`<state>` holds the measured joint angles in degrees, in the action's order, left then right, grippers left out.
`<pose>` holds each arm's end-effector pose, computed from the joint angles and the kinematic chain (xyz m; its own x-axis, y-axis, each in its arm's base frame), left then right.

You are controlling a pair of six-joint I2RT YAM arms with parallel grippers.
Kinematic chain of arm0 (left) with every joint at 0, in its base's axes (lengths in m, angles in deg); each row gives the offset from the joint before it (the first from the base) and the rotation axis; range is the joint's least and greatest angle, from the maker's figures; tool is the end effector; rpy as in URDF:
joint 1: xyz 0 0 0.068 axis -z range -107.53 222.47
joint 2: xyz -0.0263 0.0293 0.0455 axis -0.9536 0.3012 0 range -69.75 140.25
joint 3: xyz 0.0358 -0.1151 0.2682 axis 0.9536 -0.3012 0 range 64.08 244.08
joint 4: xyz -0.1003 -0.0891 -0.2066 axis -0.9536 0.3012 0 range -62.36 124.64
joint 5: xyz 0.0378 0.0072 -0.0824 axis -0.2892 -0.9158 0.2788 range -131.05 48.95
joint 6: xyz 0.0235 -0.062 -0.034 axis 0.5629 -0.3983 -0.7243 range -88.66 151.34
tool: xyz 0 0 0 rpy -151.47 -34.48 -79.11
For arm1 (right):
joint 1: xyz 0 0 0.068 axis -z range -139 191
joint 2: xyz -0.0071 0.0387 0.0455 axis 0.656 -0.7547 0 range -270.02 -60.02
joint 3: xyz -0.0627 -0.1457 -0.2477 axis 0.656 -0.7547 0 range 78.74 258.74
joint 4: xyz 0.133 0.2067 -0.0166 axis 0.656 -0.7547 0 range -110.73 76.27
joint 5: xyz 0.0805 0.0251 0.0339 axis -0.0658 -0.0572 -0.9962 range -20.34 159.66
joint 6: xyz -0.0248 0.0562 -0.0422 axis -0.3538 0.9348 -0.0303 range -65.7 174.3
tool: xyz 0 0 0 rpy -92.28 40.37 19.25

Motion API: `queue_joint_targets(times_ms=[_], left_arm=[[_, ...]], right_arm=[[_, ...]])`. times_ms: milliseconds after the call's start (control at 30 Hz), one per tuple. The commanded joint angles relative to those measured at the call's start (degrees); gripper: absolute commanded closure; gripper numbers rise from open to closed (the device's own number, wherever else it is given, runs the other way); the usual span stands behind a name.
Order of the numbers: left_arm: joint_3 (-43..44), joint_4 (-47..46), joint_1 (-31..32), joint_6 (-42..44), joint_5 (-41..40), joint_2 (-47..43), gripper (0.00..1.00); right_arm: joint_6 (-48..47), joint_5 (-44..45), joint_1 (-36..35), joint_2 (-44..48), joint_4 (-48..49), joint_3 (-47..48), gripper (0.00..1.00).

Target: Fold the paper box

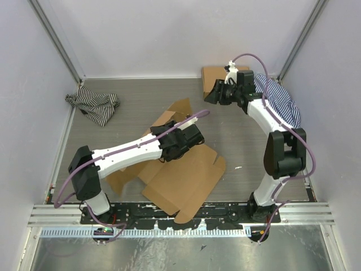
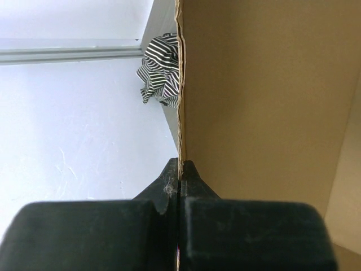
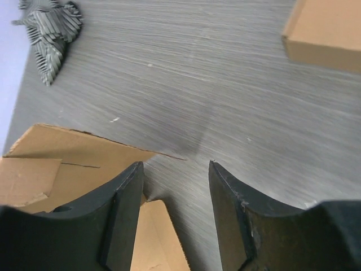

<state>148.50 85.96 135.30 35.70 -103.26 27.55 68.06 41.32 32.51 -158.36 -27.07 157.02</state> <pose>0.1981 -0.2647 0.3068 -0.4094 0.8752 -0.2577 0.3167 0.4012 0.8595 0.3960 0.0891 0.3033 -0.6531 0.1142 -0.7486 -0.3773 0.8080 0.4525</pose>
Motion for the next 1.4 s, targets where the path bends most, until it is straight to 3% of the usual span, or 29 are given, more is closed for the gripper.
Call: queue_joint_targets(times_ms=[0,433,533,733,867,1033,1367], left_arm=[[-3.5,-7.2,0.6,5.5,-5.3,-2.9,1.0],[-6.4,-10.8,1.3,8.5,-0.5,-4.7,1.0],[-7.3,-12.1,1.3,8.9,0.0,-4.3,1.0],[-8.0,-12.4,1.2,8.8,1.6,-3.1,1.0],[-7.8,-11.4,1.2,8.6,1.8,-1.3,1.0],[-5.5,-8.1,1.2,7.8,1.0,1.3,1.0],[-4.7,-1.0,0.3,1.8,-1.5,4.4,1.0]], right_arm=[[1.3,-14.1,0.0,-4.5,8.7,5.5,0.43],[9.0,-27.7,-0.3,-22.9,31.8,13.2,0.44],[11.0,-29.8,-0.8,-26.1,33.1,15.7,0.45],[11.6,-35.7,-3.3,-26.2,38.0,12.4,0.45],[6.4,-37.2,-4.4,-22.5,35.5,7.0,0.46],[-7.6,-33.8,-5.6,-18.7,19.8,4.2,0.46],[-6.7,-27.9,-5.6,-16.2,18.7,2.1,0.46]])
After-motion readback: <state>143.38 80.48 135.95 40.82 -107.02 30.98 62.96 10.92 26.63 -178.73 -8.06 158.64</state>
